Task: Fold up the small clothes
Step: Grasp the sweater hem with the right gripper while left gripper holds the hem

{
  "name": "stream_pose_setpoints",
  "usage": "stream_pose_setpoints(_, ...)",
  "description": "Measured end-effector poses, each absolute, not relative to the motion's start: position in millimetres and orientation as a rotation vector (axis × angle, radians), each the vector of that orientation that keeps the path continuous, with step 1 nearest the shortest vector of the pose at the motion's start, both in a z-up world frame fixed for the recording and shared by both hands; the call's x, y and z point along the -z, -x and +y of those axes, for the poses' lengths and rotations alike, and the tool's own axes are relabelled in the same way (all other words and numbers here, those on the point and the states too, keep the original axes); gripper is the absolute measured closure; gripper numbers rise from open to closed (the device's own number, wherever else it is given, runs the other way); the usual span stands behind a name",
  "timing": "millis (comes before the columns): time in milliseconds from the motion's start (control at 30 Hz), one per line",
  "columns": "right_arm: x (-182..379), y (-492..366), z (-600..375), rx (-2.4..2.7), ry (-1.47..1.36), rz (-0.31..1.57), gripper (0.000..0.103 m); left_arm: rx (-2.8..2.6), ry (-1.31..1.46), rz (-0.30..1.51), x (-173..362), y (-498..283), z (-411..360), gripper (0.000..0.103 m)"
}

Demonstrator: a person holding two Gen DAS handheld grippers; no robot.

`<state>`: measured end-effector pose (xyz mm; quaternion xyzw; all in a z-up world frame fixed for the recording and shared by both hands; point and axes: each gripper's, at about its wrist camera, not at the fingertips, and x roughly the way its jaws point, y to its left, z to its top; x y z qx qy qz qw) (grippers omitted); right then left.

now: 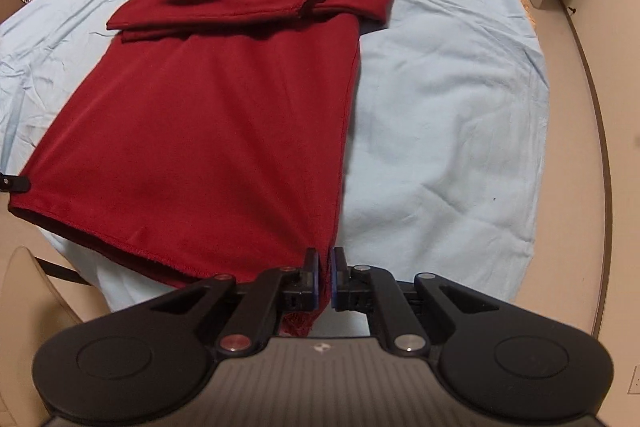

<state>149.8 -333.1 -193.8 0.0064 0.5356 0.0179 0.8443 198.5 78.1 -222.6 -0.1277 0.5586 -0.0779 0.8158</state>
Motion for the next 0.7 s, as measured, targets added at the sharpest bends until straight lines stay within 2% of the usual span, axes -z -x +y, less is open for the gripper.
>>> stream_pose_setpoints(100, 208, -145, -335, -0.031, -0.012, 1.104, 0.096, 0.15, 0.258, 1.197, 229, -202, 74, 0.096)
stream_pose_setpoints(133, 211, -143, -333, -0.027, -0.003, 1.095, 0.094, 0.148, 0.247, 1.192, 229, -202, 73, 0.09)
stream_pose_setpoints(167, 212, -141, -332, -0.027, 0.002, 1.087, 0.092, 0.141, 0.23, 1.184, 228, -203, 72, 0.081)
stream_pose_setpoints(200, 213, -139, -331, -0.024, 0.014, 1.078, 0.083, 0.132, 0.211, 1.167, 226, -201, 69, 0.075)
stream_pose_setpoints(267, 213, -134, -325, -0.027, 0.083, 1.047, 0.073, 0.128, 0.191, 1.136, 221, -199, 68, 0.053)
stream_pose_setpoints(300, 213, -130, -320, -0.036, 0.141, 1.024, 0.066, 0.129, 0.183, 1.12, 218, -197, 67, 0.048)
stream_pose_setpoints(367, 210, -117, -305, -0.076, 0.275, 0.979, 0.058, 0.126, 0.151, 1.08, 212, -192, 64, 0.031)
stream_pose_setpoints(533, 224, -89, -264, -0.214, 0.628, 0.907, 0.056, 0.161, 0.085, 1.015, 202, -180, 51, 0.017)
stream_pose_setpoints(700, 251, -78, -240, -0.277, 0.866, 0.883, 0.055, 0.213, 0.052, 1.012, 203, -169, 33, 0.013)
